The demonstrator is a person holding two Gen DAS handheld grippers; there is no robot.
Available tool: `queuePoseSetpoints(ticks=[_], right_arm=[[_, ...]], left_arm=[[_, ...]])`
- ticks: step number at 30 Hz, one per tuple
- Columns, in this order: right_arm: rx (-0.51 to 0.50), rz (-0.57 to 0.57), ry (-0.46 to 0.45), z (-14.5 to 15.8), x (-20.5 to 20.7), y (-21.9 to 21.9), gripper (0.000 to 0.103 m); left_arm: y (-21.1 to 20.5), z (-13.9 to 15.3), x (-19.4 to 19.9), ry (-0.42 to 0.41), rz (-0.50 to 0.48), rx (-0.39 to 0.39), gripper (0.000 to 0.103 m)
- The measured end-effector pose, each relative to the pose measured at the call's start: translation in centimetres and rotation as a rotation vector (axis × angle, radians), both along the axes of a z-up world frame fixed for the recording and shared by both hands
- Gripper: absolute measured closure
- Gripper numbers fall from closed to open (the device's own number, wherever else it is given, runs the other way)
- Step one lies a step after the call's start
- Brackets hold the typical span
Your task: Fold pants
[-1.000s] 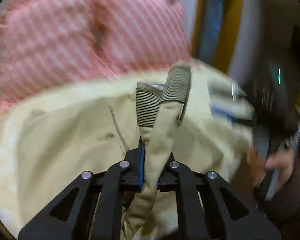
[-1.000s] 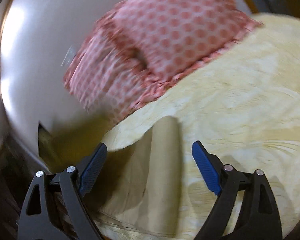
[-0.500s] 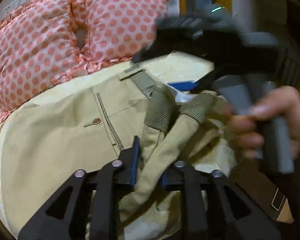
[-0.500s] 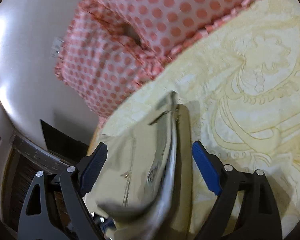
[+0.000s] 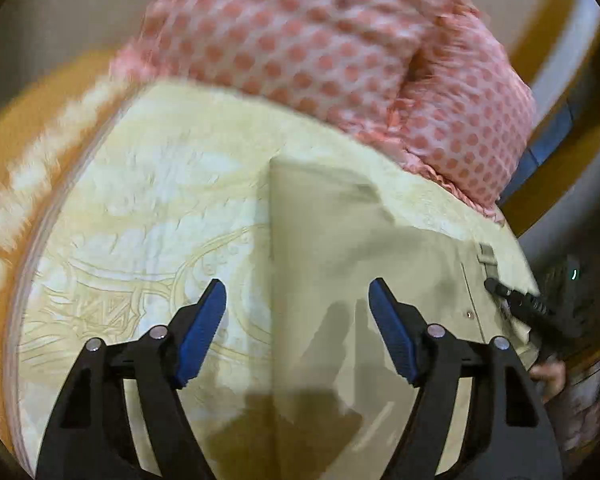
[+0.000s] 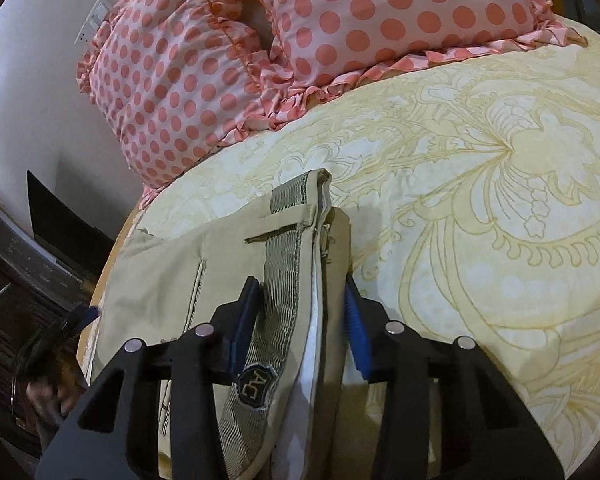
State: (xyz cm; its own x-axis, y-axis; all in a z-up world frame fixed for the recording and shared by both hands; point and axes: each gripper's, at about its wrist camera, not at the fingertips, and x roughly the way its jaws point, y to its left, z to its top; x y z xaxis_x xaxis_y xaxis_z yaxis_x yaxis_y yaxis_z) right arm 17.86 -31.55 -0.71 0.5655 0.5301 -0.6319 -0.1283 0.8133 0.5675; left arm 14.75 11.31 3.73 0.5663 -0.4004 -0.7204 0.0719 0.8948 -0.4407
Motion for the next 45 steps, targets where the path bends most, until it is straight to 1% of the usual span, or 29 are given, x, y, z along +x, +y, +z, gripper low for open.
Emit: queuePoseSetpoints(ticks=[2, 4, 5, 6, 7, 8, 9, 14, 18, 20, 22, 23, 24, 25, 26, 27, 28, 29, 31, 33, 34, 35, 36, 38, 39, 40, 41, 42, 45], right_arm=[[-0.003, 0.02, -0.006, 0.1, 0.2, 0.1, 0.059], [-0.008, 0.045, -0.016, 0.2, 0.2, 0.1, 0.068], [0.001, 0.051, -0.02, 0.3, 0.2, -0.1, 0.075], [0.03, 0.058, -0.019, 0.3, 0.3, -0.6, 0.082], [0.077, 0.075, -0.017, 0.5, 0.5, -1.0, 0.092], [0.102, 0.079, -0.018, 0.6, 0.6, -1.1, 0.092], [0.114, 0.084, -0.019, 0.9, 0.9, -1.2, 0.092], [0.098, 0.097, -0.045, 2.9, 4.3, -1.1, 0.093], [0.065, 0.021, -0.083, 4.3, 9.3, -1.8, 0.093], [0.004, -0.009, -0.087, 4.1, 11.2, -1.6, 0.092], [-0.137, -0.023, -0.013, 3.4, 12.5, -0.8, 0.078], [-0.171, -0.037, 0.0, 3.5, 11.9, -0.8, 0.075], [-0.191, -0.049, -0.018, 3.9, 11.1, -0.8, 0.068], [-0.197, -0.058, -0.078, 5.0, 9.5, -0.9, 0.057], [-0.183, -0.06, -0.122, 5.8, 8.3, -0.9, 0.035], [-0.15, -0.05, -0.168, 6.6, 7.0, -0.9, 0.02], [-0.086, -0.002, -0.189, 7.1, 5.9, -0.6, 0.02], [-0.039, 0.043, -0.174, 7.1, 5.5, -0.2, 0.02], [0.056, 0.12, -0.079, 5.7, 5.5, 0.8, 0.02], [0.074, 0.079, 0.086, 2.9, 6.7, 1.0, 0.019], [0.123, 0.054, 0.112, 2.1, 7.0, 0.5, 0.019], [0.172, 0.02, 0.114, 2.0, 6.8, -0.3, 0.019], [0.193, -0.011, 0.144, 2.0, 6.6, -0.8, 0.021], [0.11, -0.062, 0.141, 3.4, 4.5, -0.8, 0.019], [0.038, -0.066, 0.107, 4.3, 3.1, -0.3, 0.011], [-0.034, -0.056, 0.044, 5.1, 1.1, 0.8, 0.008], [-0.089, -0.046, -0.007, 5.6, -0.7, 1.7, 0.003], [-0.185, -0.045, -0.078, 6.0, -3.2, 3.2, 0.002], [-0.287, -0.035, -0.162, 5.0, -7.1, 5.5, 0.001]], left_arm=[[-0.1, -0.9, 1.2, 0.044, -0.051, -0.065, 0.03], [-0.8, -1.3, 2.1, 0.061, -0.105, -0.111, 0.033], [-1.1, -1.8, 2.8, 0.079, -0.13, -0.144, 0.04], [-1.3, -2.4, 3.4, 0.105, -0.148, -0.196, 0.061], [-1.5, -2.6, 3.9, 0.122, -0.145, -0.2, 0.082], [-1.4, -2.6, 4.5, 0.127, -0.155, -0.203, 0.09], [-1.6, -2.1, 5.2, 0.129, -0.168, -0.197, 0.095], [-3.3, 0.6, 8.8, 0.071, -0.182, -0.095, 0.098], [-4.6, 1.2, 13.8, -0.001, -0.108, -0.031, 0.098], [-5.3, 0.2, 15.9, 0.012, -0.066, 0.026, 0.091], [-5.1, -0.1, 16.2, 0.03, -0.037, 0.047, 0.073], [-4.7, 0.4, 15.5, 0.008, -0.022, 0.069, 0.072], [-4.3, 1.3, 14.3, -0.04, 0.0, 0.122, 0.066], [-4.0, 2.3, 13.1, -0.09, 0.018, 0.167, 0.054], [-3.7, 3.3, 11.3, -0.144, 0.025, 0.165, 0.05], [-3.6, 3.7, 10.4, -0.161, 0.008, 0.132, 0.048], [-3.9, 3.9, 9.4, -0.157, -0.046, 0.07, 0.046], [-4.4, 3.7, 8.9, -0.144, -0.084, 0.036, 0.045], [-6.2, 2.3, 8.4, -0.087, -0.16, 0.007, 0.04], [-7.6, -0.3, 9.3, 0.011, -0.182, 0.031, 0.04], [-8.0, -1.4, 9.9, 0.046, -0.176, 0.054, 0.042], [-8.3, -1.4, 9.7, 0.016, -0.169, 0.078, 0.041], [-8.7, -0.9, 9.1, 0.001, -0.151, 0.148, 0.041], [-8.6, 0.1, 7.4, -0.017, -0.125, 0.202, 0.037], [-8.3, 1.0, 5.4, -0.065, -0.115, 0.217, 0.028], [-8.2, 1.5, 3.5, -0.104, -0.103, 0.242, 0.014], [-8.2, 1.9, 1.7, -0.138, -0.079, 0.282, 0.009], [-8.2, 2.0, -0.7, -0.175, -0.051, 0.34, 0.004], [-9.3, 0.4, -6.1, -0.22, -0.006, 0.491, 0.002]])
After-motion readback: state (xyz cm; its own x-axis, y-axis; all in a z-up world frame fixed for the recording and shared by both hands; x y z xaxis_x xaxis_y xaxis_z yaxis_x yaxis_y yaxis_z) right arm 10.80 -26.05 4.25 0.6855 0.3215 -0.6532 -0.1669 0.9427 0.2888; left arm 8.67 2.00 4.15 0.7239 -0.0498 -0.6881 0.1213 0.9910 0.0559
